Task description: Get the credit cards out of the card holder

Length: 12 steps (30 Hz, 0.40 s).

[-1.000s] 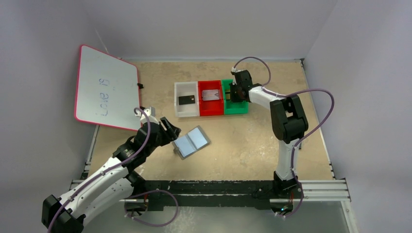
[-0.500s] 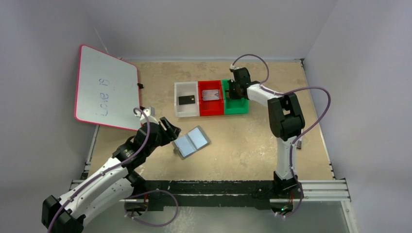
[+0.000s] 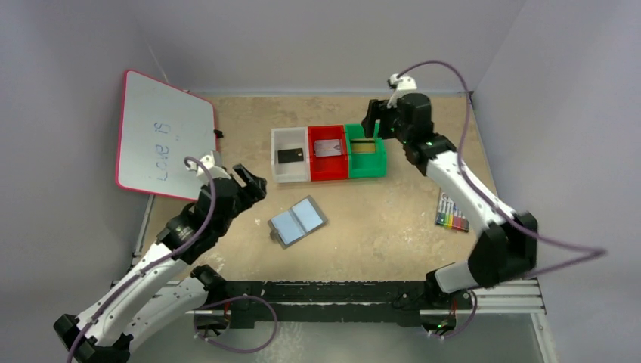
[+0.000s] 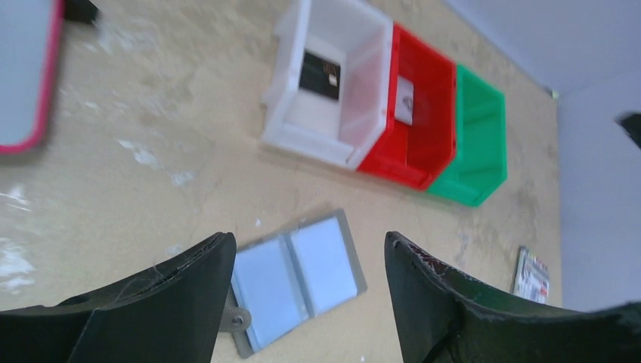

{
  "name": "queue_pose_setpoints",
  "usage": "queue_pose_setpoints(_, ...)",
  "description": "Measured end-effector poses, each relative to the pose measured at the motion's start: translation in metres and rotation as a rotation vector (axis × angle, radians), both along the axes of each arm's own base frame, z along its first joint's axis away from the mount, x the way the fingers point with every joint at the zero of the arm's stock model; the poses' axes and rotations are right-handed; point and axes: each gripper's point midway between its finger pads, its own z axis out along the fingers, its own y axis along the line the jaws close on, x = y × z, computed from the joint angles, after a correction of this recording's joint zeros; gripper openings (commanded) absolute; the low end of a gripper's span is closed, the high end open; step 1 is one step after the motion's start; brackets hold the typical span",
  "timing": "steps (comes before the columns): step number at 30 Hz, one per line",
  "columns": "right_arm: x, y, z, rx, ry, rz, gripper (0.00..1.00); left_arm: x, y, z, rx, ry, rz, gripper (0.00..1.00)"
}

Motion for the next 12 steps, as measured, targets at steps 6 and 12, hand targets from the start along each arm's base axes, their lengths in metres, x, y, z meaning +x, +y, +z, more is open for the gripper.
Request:
queue_pose_setpoints(6,-0.053,-0.04,0.154,0.088,-0.47,-0.087,1.0,0.008,0.047,0.078,0.092,-0.117,0.213,0.75)
queue_pose_setpoints(12,-0.102,-0.085,0.178,0.138,-0.67,-0.244,1.0,0.001,0.092,0.12,0.201,-0.177,0.384,0.78)
